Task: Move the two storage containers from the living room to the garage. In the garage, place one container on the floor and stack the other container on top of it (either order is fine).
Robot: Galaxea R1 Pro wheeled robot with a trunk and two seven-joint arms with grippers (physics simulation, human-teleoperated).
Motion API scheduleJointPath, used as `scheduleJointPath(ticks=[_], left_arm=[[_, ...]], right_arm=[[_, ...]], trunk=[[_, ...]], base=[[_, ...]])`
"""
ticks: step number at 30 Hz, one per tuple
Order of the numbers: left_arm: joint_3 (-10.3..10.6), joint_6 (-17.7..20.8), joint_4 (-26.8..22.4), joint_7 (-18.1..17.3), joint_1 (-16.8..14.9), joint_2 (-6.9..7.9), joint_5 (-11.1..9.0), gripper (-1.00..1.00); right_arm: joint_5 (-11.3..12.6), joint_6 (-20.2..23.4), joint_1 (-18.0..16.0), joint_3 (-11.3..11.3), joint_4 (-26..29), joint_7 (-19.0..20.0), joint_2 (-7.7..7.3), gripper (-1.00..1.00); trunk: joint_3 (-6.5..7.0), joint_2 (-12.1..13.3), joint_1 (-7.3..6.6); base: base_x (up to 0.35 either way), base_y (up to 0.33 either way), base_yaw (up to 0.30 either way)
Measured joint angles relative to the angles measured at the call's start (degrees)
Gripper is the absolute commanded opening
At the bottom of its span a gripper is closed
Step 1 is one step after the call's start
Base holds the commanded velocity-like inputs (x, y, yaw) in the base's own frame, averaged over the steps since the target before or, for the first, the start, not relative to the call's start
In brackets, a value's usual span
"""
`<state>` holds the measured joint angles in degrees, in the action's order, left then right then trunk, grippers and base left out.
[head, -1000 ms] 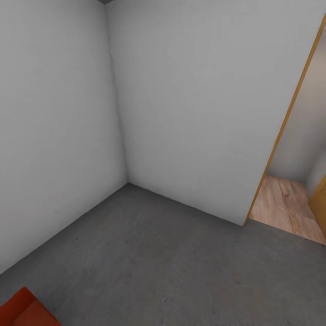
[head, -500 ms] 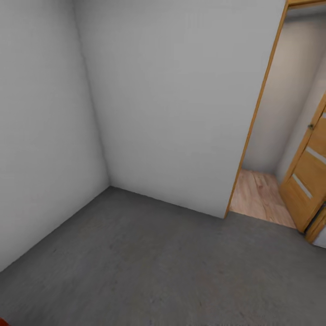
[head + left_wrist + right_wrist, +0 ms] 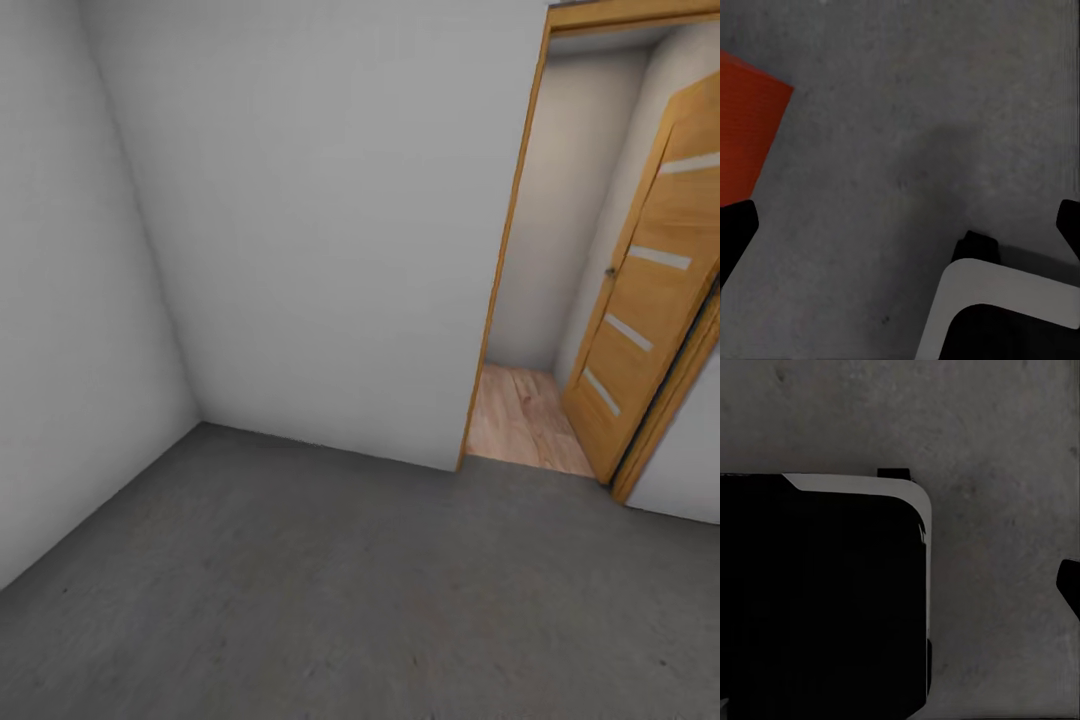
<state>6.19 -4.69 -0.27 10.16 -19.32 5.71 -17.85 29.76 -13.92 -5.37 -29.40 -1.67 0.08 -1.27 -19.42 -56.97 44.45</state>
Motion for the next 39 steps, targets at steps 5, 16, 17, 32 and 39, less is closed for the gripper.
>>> scheduleJointPath(ticks=[5,16,17,32,39], left_arm=[[0.0,0.0,0.0,0.0,0.0,0.00,0.0,1.00],[0.0,0.0,0.0,0.0,0.0,0.01,0.0,1.00],[0.0,0.0,0.0,0.0,0.0,0.01,0.0,1.00],[0.0,0.0,0.0,0.0,0.0,0.01,0.0,1.00],[0.0,0.0,0.0,0.0,0.0,0.01,0.0,1.00]], right_arm=[[0.0,0.0,0.0,0.0,0.0,0.0,0.01,1.00],[0.0,0.0,0.0,0.0,0.0,-0.1,0.08,1.00],[0.0,0.0,0.0,0.0,0.0,-0.2,0.09,1.00],[0.0,0.0,0.0,0.0,0.0,-0.2,0.19,1.00],[0.0,0.1,0.0,0.0,0.0,-0.2,0.19,1.00]], trunk=[[0.30,0.0,0.00],[1.25,0.0,0.00],[1.34,0.0,0.00],[2.72,0.0,0.00],[3.37,0.0,0.00]], base=[[0.000,0.000,-0.179],[0.000,0.000,-0.032],[0.000,0.000,-0.001],[0.000,0.000,0.000],[0.000,0.000,-0.008]])
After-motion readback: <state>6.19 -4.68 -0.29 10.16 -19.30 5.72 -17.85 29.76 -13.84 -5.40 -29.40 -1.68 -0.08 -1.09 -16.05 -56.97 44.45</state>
